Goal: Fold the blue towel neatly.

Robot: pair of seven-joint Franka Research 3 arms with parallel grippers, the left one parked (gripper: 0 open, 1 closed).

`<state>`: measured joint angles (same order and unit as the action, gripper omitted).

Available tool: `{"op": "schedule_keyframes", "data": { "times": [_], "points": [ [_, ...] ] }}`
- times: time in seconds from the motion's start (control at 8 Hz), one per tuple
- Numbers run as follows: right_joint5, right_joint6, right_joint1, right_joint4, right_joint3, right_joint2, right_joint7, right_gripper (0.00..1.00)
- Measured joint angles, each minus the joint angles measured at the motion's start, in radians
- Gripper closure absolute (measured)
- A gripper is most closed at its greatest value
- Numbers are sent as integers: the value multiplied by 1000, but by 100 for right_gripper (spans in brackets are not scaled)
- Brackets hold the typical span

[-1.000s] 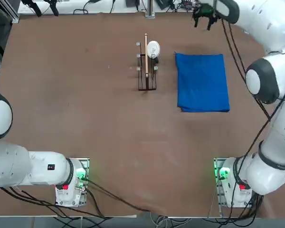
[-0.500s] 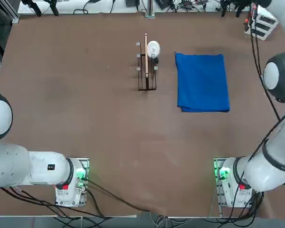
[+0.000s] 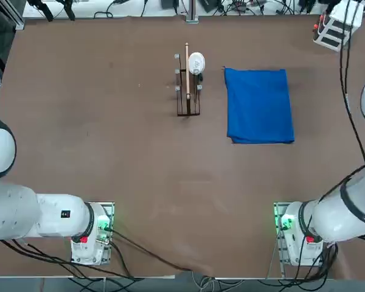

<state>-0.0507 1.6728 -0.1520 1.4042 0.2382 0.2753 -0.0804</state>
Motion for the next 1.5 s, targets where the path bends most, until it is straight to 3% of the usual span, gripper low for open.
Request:
{"op": "schedule_keyframes", "data": {
  "times": [0.12, 0.25, 0.38, 1.0, 1.5],
  "points": [
    [0, -3, 96, 2, -94, -34, 0, 0],
    [0, -20, 154, 2, -160, -67, 0, 0],
    [0, -53, 170, 9, -186, -102, 0, 0],
    [20, -78, 175, 211, -210, -303, 0, 0],
    [38, -77, 174, 238, -216, -334, 44, 0]
  ]
}}
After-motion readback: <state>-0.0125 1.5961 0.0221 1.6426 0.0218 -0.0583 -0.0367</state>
